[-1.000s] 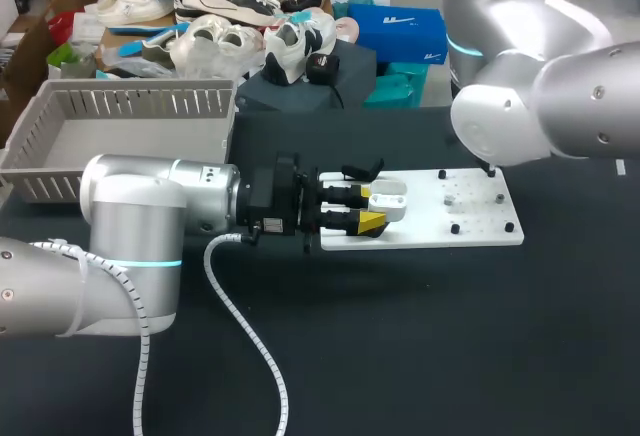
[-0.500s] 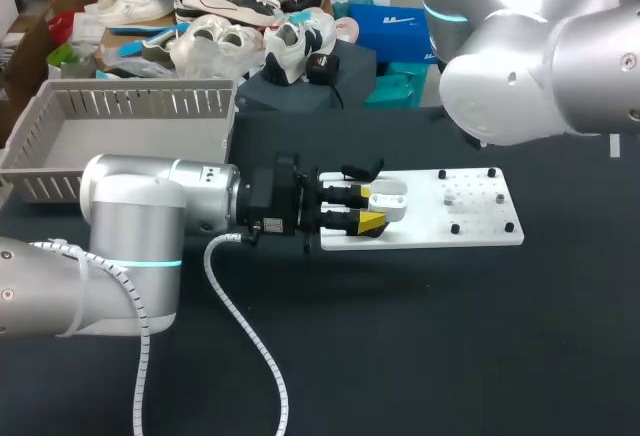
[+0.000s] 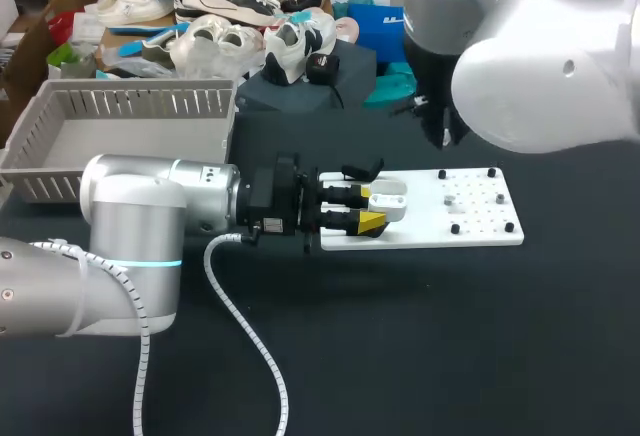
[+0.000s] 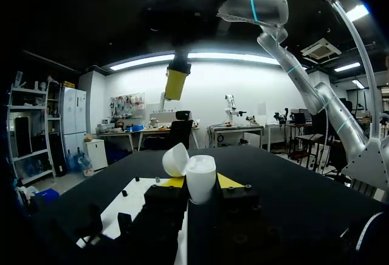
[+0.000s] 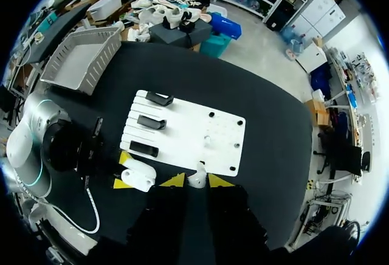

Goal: Pick up each earbud case from the left stands, insert the matching earbuds, close the lid, and place the case in the box.

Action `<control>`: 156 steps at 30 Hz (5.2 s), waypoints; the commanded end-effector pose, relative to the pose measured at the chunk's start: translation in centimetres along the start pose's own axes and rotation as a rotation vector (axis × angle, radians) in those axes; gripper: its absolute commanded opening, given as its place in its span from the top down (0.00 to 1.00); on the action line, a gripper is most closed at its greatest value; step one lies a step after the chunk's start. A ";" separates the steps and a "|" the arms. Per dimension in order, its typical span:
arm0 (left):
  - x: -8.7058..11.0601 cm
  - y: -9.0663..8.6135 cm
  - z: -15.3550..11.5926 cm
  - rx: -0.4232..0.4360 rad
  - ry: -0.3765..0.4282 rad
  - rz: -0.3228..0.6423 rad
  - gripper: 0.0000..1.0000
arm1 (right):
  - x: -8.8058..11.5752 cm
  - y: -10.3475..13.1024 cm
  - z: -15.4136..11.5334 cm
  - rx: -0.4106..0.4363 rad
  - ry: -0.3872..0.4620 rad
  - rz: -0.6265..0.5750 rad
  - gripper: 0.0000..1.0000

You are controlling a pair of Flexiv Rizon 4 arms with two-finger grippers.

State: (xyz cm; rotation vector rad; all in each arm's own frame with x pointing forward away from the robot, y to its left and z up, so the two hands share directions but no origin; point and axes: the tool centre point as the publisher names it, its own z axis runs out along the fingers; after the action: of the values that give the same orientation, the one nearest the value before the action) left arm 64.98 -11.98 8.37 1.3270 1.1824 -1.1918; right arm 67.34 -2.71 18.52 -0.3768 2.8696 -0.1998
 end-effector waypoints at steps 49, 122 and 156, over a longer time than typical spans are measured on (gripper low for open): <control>0.1 0.0 0.0 -0.003 -0.001 0.001 1.00 | 6.2 6.7 -3.1 0.033 0.055 0.261 1.00; 0.1 0.0 0.0 -0.003 -0.001 0.001 1.00 | 2.9 7.7 2.5 -0.104 0.211 0.420 1.00; 0.1 0.0 0.0 -0.003 -0.001 0.001 1.00 | 3.0 7.3 3.8 -0.092 0.240 0.432 1.00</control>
State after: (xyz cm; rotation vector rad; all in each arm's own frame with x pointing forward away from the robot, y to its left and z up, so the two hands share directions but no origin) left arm 64.96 -12.00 8.37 1.3273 1.1823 -1.1920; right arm 63.39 2.95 13.12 0.2733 3.1056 -0.0254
